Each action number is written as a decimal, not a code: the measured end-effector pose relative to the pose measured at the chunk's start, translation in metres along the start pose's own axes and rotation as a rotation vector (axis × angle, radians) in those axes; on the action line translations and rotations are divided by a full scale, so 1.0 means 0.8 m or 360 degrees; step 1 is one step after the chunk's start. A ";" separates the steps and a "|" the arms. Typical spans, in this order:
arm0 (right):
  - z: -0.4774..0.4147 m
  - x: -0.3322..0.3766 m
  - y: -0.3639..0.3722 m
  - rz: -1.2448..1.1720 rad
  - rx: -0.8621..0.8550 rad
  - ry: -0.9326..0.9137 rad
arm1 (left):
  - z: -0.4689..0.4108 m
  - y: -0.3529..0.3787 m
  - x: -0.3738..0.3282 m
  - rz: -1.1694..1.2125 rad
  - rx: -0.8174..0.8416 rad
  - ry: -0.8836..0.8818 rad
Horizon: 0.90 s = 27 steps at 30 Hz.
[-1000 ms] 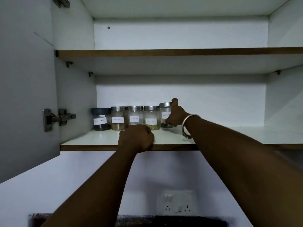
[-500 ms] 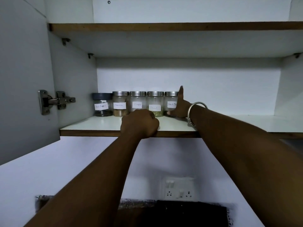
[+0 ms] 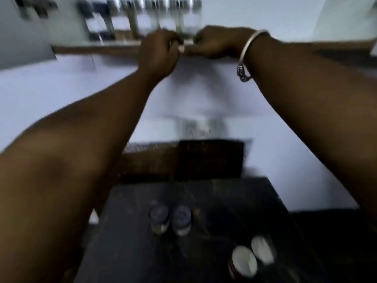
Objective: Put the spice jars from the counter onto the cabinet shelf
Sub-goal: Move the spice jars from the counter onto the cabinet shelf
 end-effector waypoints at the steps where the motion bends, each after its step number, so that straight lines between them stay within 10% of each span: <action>1: 0.020 0.008 0.015 0.0046 -0.0087 -0.0127 | 0.018 0.006 -0.007 0.0095 -0.0058 0.0069; 6: 0.165 0.013 0.135 0.0014 -0.0060 -0.0262 | 0.193 0.057 -0.024 0.0385 0.0023 0.0164; 14: 0.379 -0.042 0.414 -0.0173 0.1282 0.0265 | 0.527 0.196 -0.028 0.0337 0.1602 -0.0031; 17: 0.448 -0.060 0.488 0.0246 0.1333 0.0250 | 0.615 0.219 -0.022 0.0290 0.2019 -0.0083; 27: 0.445 -0.065 0.486 0.0106 0.1159 0.0124 | 0.611 0.239 -0.012 0.0572 0.1845 -0.0502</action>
Point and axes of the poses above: each hand's wrist, its own z-axis away from the middle knuckle, its own y-axis out of the palm, x = y × z, the point moved 2 cm from there along -z, towards the middle knuckle, and after that the axes turned 2 degrees about -y, right-handed, at the moved point
